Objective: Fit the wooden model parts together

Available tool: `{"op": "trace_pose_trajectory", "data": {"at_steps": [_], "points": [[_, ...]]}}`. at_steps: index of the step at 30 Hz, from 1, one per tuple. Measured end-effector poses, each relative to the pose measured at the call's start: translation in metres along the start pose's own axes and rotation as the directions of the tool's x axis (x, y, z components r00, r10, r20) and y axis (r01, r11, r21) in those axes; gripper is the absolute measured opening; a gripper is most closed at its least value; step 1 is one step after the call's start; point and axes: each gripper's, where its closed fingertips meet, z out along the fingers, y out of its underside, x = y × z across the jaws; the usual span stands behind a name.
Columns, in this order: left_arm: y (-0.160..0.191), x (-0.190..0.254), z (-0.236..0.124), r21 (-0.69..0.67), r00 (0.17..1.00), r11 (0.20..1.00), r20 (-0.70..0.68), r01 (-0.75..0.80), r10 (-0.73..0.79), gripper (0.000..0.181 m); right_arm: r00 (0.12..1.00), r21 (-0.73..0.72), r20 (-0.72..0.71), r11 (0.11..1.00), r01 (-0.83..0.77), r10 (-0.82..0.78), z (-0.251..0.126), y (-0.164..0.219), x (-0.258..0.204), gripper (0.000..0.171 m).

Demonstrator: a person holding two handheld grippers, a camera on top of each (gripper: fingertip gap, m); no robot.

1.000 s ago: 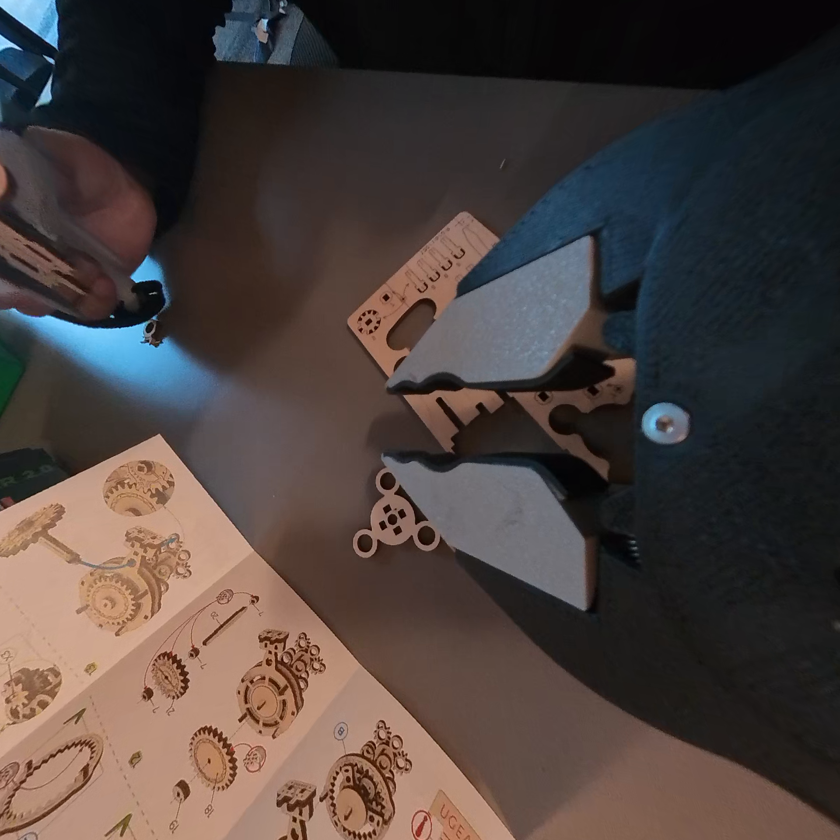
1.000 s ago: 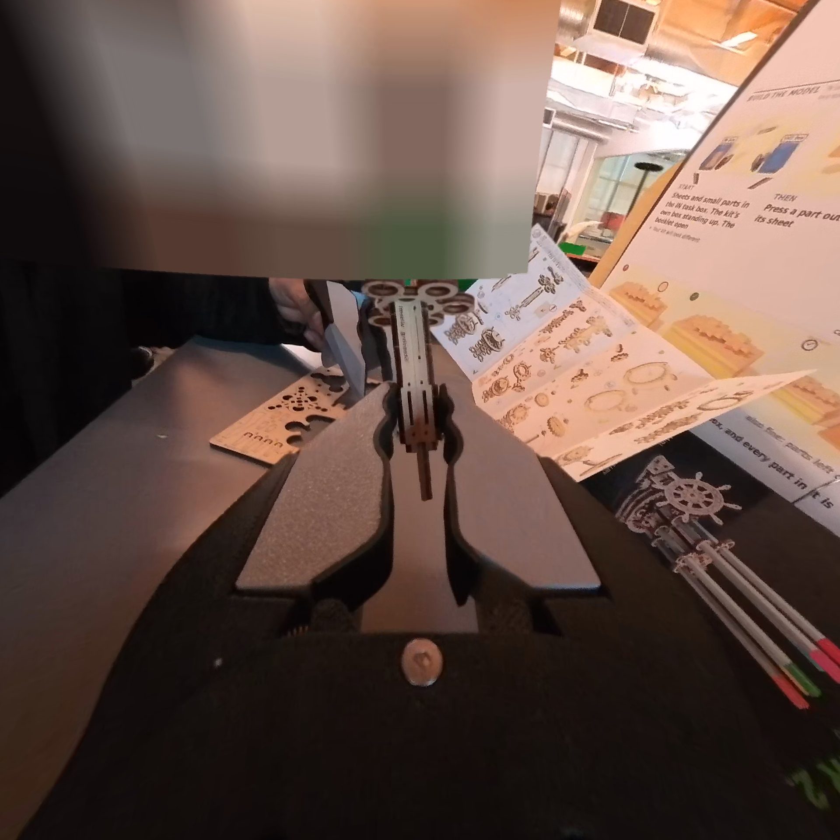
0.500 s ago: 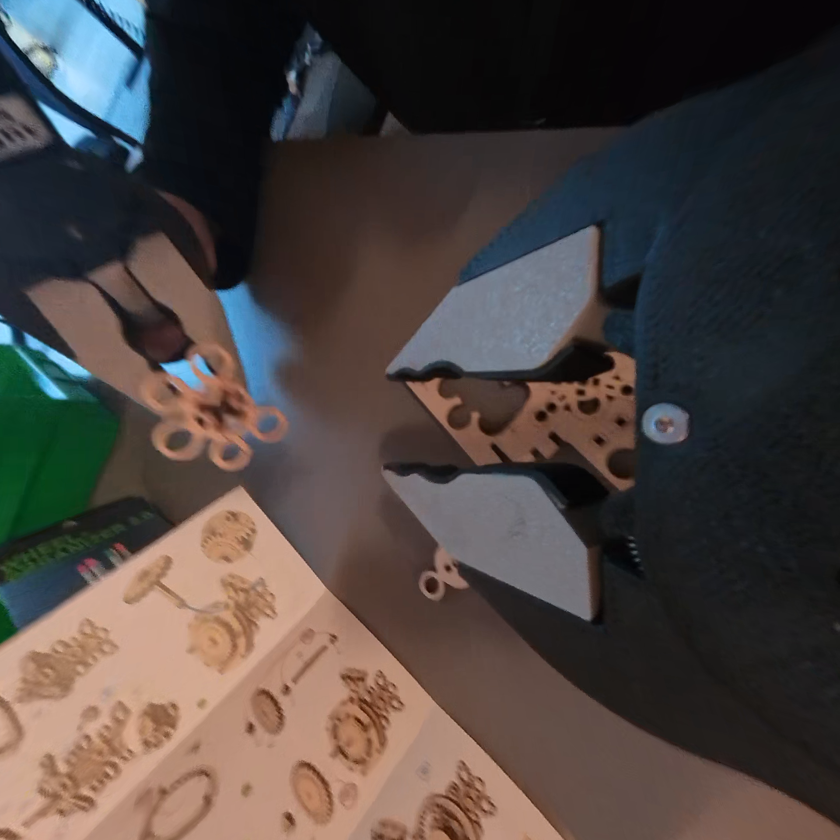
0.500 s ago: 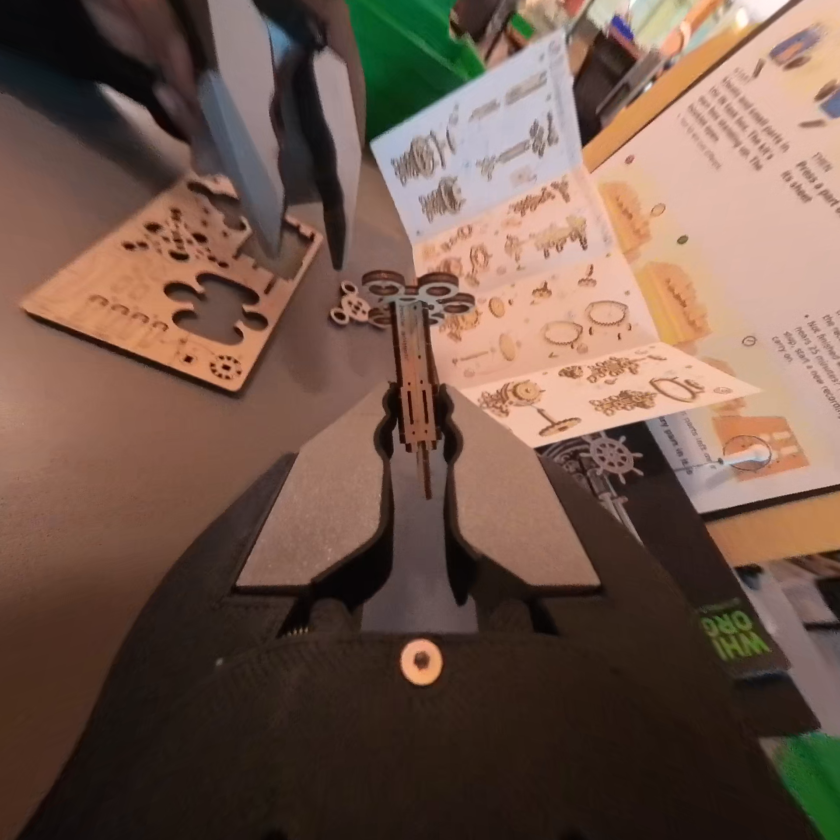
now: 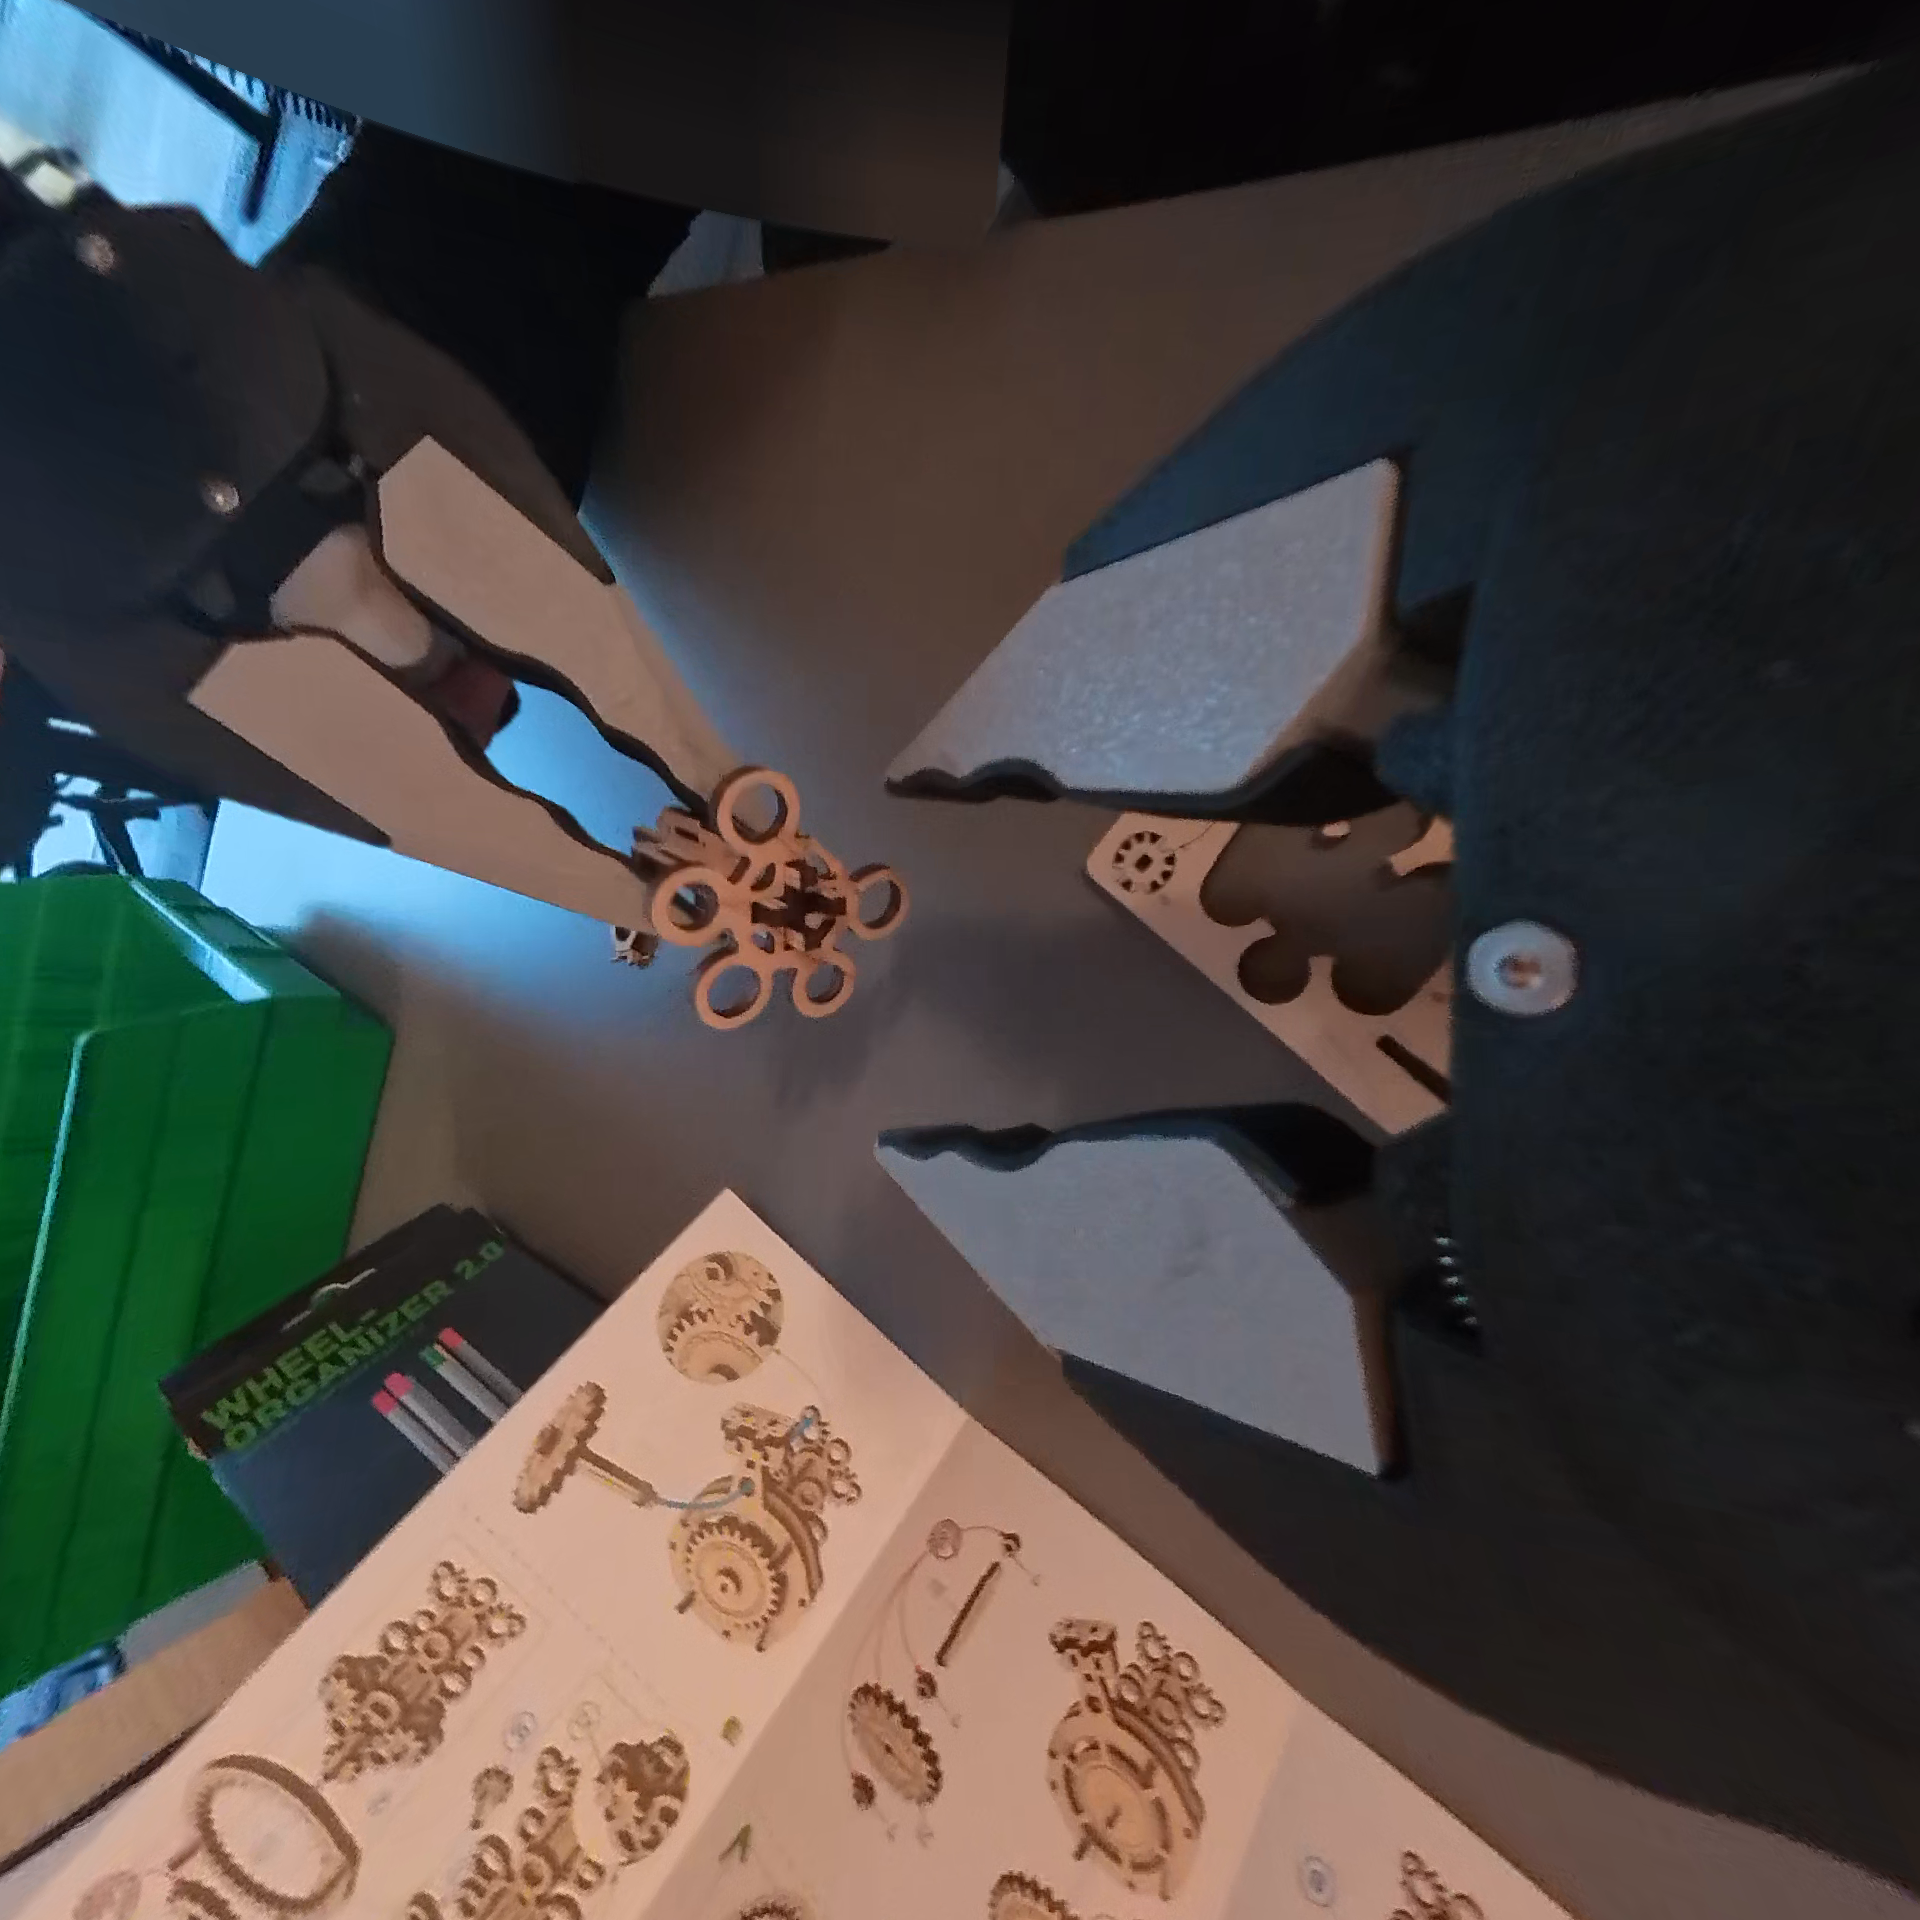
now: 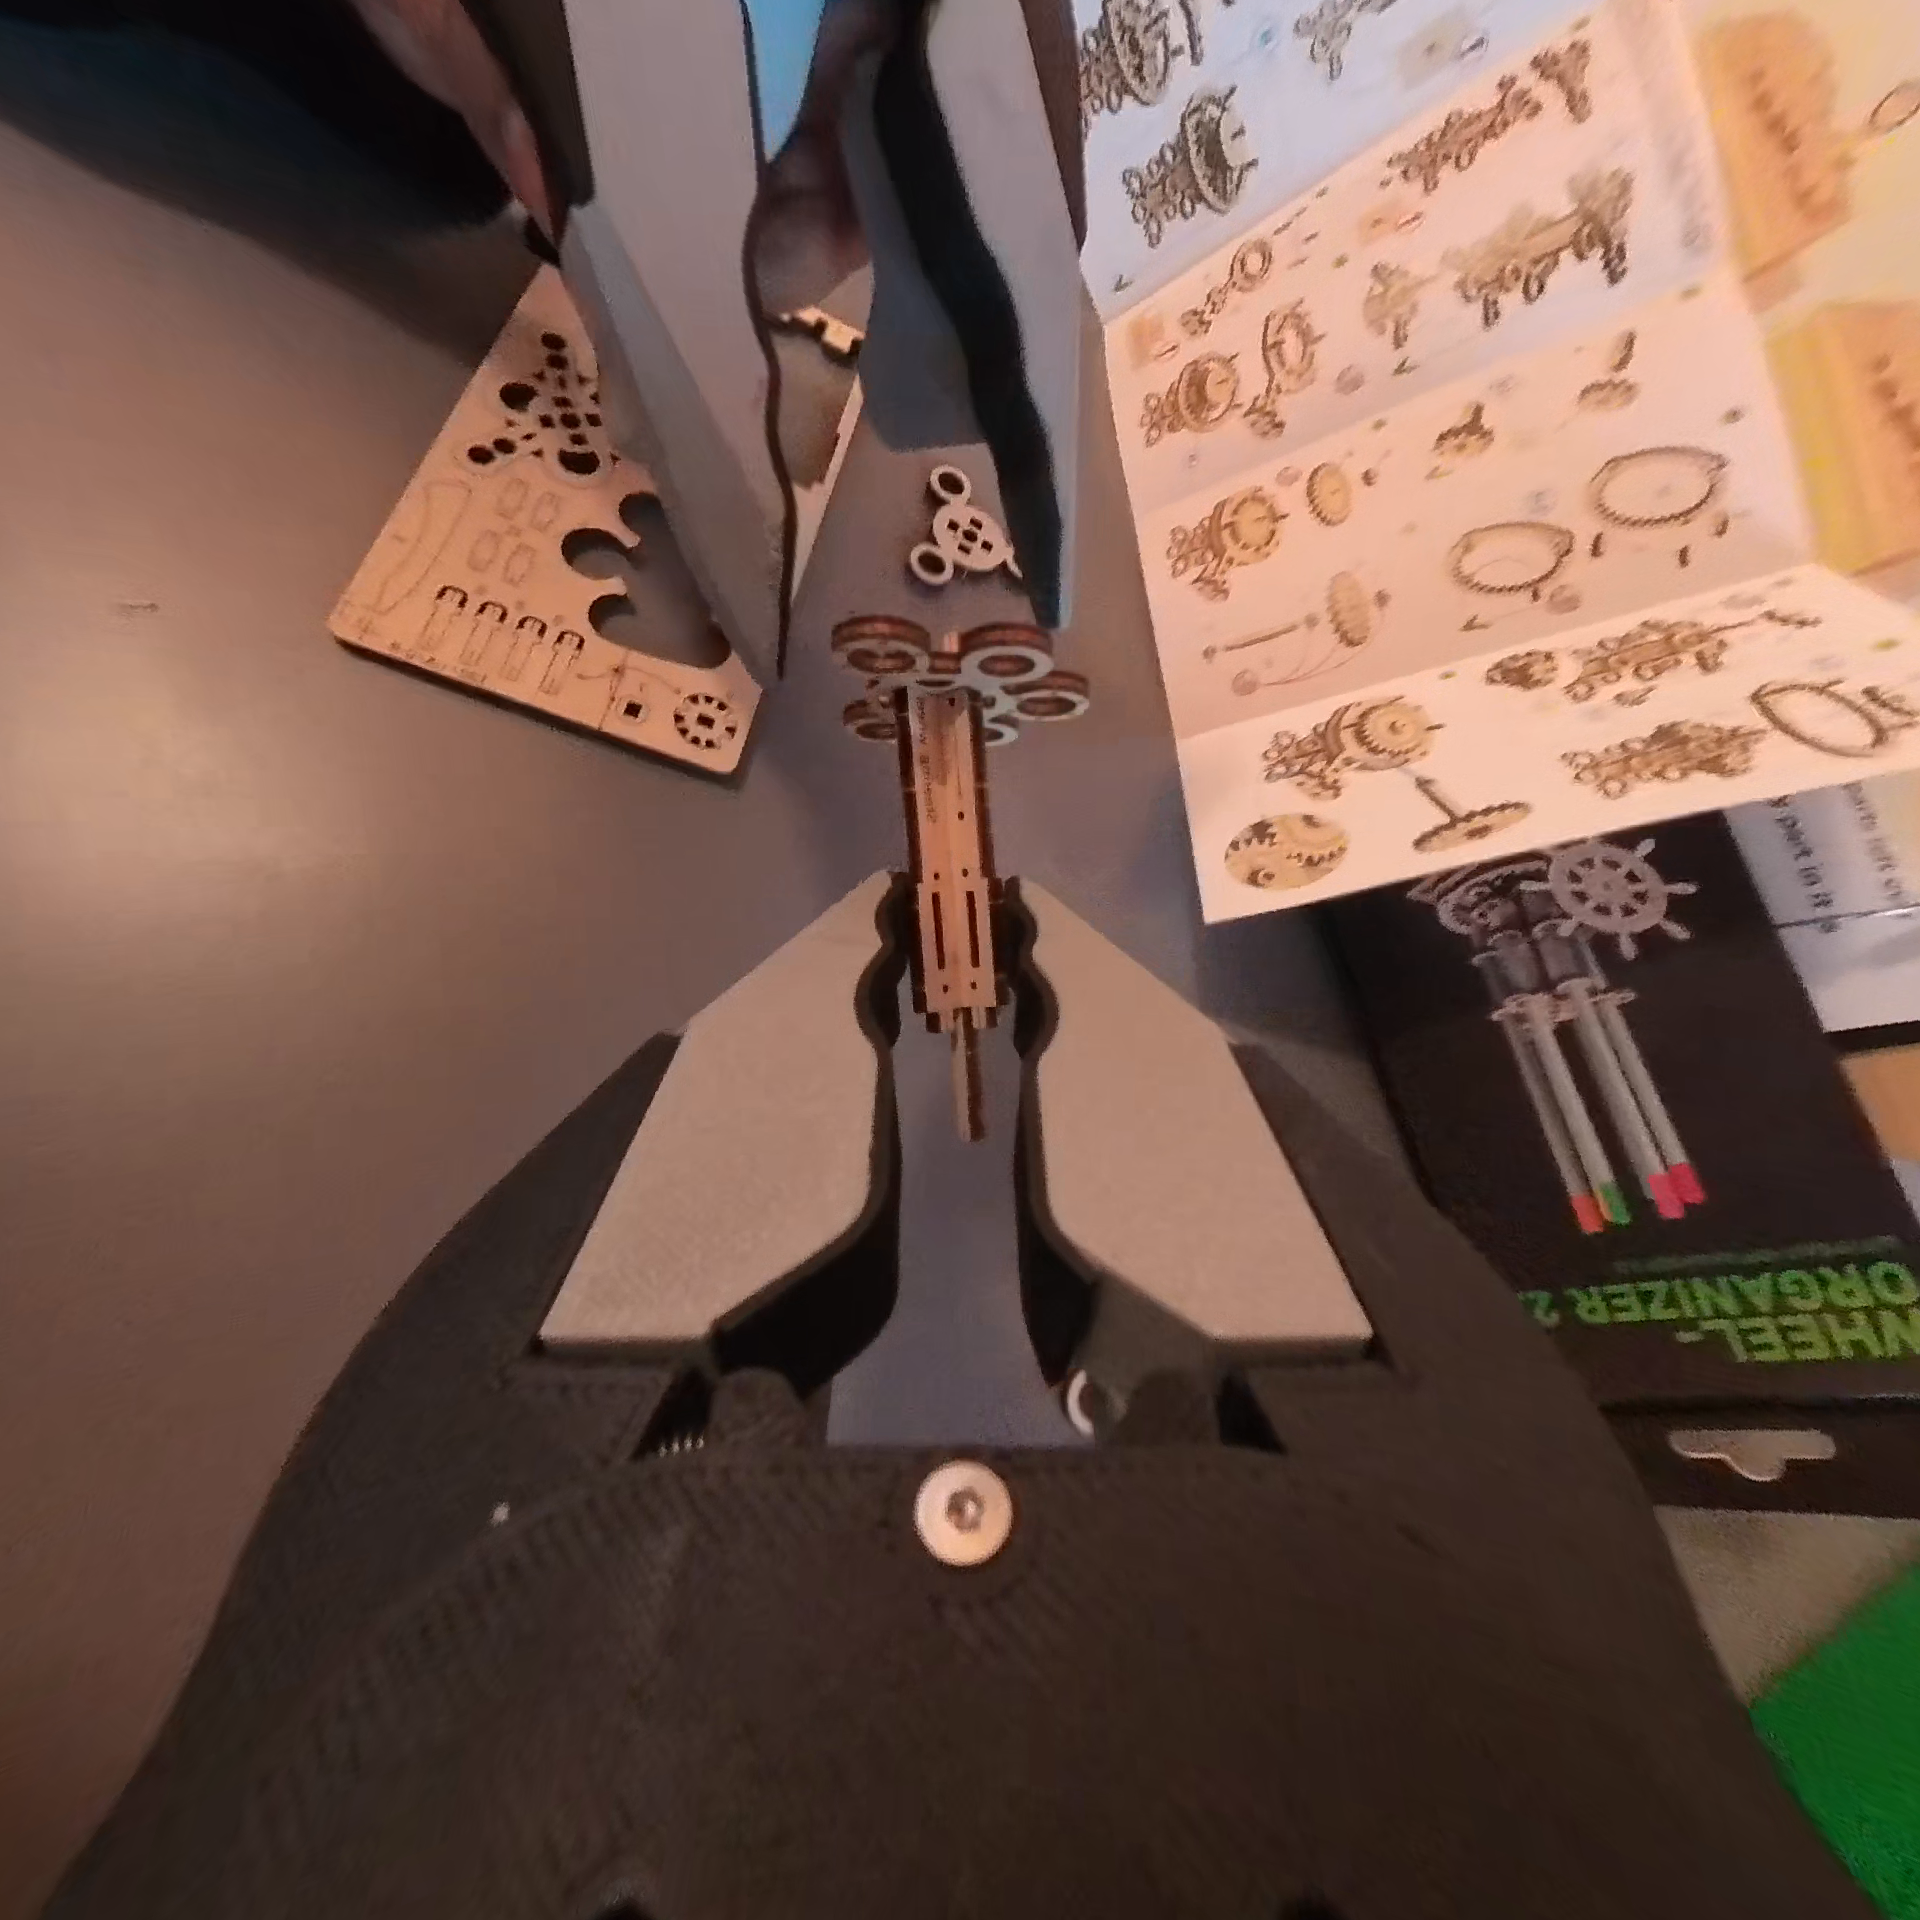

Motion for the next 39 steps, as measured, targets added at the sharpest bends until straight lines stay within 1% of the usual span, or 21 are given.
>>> {"op": "trace_pose_trajectory", "data": {"at_steps": [5, 10, 14, 16, 21, 31, 33, 37, 39], "points": [[-0.011, 0.013, 0.007, 0.048, 0.998, 0.998, -0.053, -0.038, 0.041, 0.061, 1.000, -0.014, 0.026, 1.000, -0.004, 0.005, -0.005, 0.004, -0.005, 0.015], [-0.019, 0.030, 0.017, 0.072, 0.985, 0.990, -0.113, -0.119, 0.127, 0.058, 0.999, -0.013, 0.037, 1.000, 0.016, -0.015, -0.007, 0.001, -0.012, 0.014], [-0.017, 0.030, 0.021, 0.075, 0.983, 0.987, -0.104, -0.144, 0.151, 0.054, 0.999, -0.025, 0.043, 1.000, 0.012, -0.011, -0.007, 0.004, -0.013, 0.014], [-0.018, 0.028, 0.020, 0.086, 0.983, 0.985, -0.094, -0.153, 0.160, 0.047, 0.998, -0.018, 0.057, 1.000, -0.004, 0.005, -0.007, 0.003, -0.014, 0.014], [-0.016, 0.031, 0.017, 0.103, 0.974, 0.977, -0.110, -0.186, 0.197, 0.047, 0.997, -0.016, 0.070, 1.000, -0.009, 0.010, -0.007, 0.001, -0.017, 0.015], [-0.017, 0.028, 0.012, 0.146, 0.978, 0.979, -0.132, -0.145, 0.164, 0.045, 0.994, -0.008, 0.096, 0.998, -0.056, 0.056, -0.007, 0.000, -0.018, 0.014], [-0.018, 0.030, 0.011, 0.159, 0.977, 0.980, -0.153, -0.123, 0.148, 0.045, 0.992, -0.003, 0.107, 0.998, -0.067, 0.067, -0.007, -0.001, -0.019, 0.014], [-0.020, 0.034, 0.008, 0.179, 0.971, 0.983, -0.224, -0.044, 0.084, 0.048, 0.978, 0.007, 0.155, 0.990, -0.141, 0.138, -0.008, -0.004, -0.022, 0.014], [-0.021, 0.034, 0.007, 0.182, 0.969, 0.983, -0.238, -0.029, 0.073, 0.049, 0.961, 0.004, 0.194, 0.979, -0.204, 0.199, -0.010, -0.006, -0.024, 0.014]]}}
